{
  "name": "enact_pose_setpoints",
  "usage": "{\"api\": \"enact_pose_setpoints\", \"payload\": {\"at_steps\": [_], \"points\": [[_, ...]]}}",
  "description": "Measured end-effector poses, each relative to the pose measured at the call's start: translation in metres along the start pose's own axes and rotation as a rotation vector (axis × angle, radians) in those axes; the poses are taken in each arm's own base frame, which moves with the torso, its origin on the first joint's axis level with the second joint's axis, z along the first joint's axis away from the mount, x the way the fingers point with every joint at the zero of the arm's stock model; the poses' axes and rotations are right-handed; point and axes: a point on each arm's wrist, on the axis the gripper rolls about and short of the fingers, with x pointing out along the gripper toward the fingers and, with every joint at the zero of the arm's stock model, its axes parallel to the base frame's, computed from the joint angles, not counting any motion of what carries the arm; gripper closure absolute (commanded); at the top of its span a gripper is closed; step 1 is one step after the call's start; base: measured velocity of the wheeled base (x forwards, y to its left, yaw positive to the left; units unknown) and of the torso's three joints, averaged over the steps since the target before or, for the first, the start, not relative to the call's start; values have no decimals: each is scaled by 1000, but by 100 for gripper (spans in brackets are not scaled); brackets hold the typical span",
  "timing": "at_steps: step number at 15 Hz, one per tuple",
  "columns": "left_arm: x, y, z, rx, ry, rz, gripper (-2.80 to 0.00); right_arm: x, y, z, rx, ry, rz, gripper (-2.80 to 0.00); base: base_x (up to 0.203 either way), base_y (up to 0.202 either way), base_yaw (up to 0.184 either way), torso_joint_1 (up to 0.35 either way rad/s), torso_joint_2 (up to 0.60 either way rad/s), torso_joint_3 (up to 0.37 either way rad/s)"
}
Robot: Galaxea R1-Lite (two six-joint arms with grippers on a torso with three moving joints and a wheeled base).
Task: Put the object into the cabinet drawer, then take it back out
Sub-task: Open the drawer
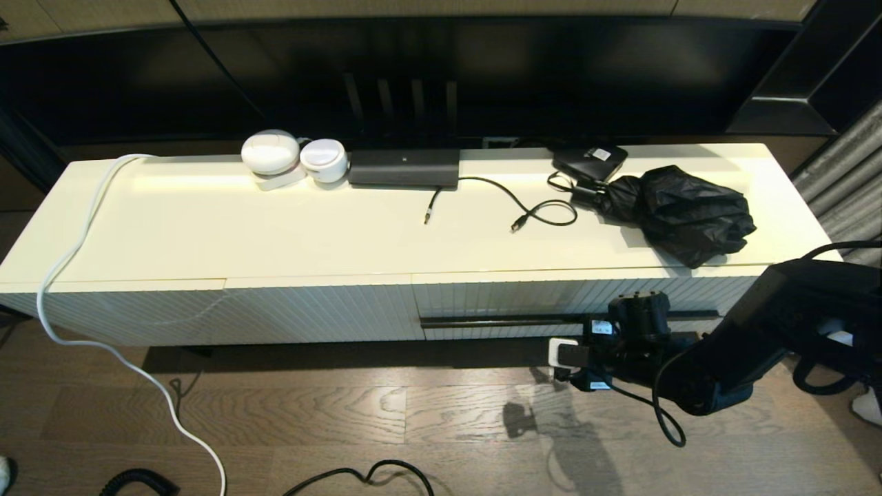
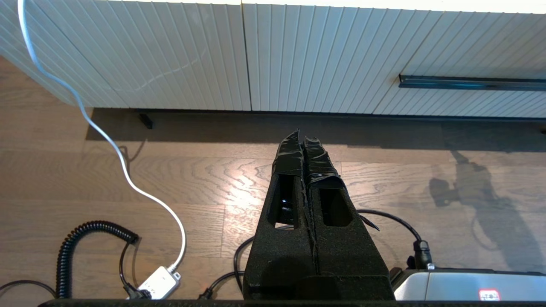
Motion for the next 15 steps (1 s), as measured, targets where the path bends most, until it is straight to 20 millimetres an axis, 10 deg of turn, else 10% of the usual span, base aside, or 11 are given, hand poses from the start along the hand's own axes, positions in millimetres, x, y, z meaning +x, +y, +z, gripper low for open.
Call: {"api": "enact_pose_setpoints", "payload": {"at_steps": [15], "points": [[0, 0, 0, 0, 0, 1, 0, 19, -6, -5, -28, 5, -29, -280, 0, 0, 0, 0, 0, 0]]}}
